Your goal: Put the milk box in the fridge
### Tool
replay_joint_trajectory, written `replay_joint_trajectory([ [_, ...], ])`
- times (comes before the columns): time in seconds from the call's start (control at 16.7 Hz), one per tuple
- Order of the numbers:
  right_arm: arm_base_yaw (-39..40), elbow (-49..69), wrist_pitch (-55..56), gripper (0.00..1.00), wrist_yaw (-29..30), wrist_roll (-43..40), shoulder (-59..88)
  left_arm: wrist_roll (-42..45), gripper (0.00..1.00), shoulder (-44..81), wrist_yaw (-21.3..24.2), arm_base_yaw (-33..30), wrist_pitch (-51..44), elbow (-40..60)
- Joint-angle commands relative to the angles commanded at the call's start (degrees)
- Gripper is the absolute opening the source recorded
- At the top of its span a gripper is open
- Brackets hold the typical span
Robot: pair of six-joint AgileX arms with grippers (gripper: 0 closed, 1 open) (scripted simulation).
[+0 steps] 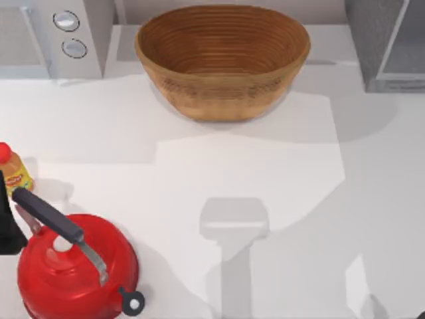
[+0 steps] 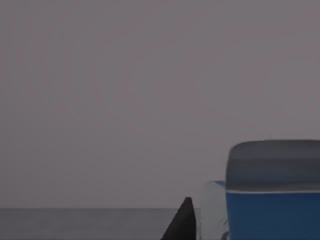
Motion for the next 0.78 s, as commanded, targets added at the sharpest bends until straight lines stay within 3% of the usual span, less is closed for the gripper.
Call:
replay_joint_trajectory([
  [0.42, 0.00, 0.00, 0.00, 0.98, 0.00, 0.00, 0.00, 0.00, 1.00, 0.00, 0.00, 0.00, 0.00, 0.00],
  [0.78, 0.00, 0.00, 0.00, 1.00, 0.00, 0.00, 0.00, 0.00, 1.00, 0.00, 0.00, 0.00, 0.00, 0.00],
])
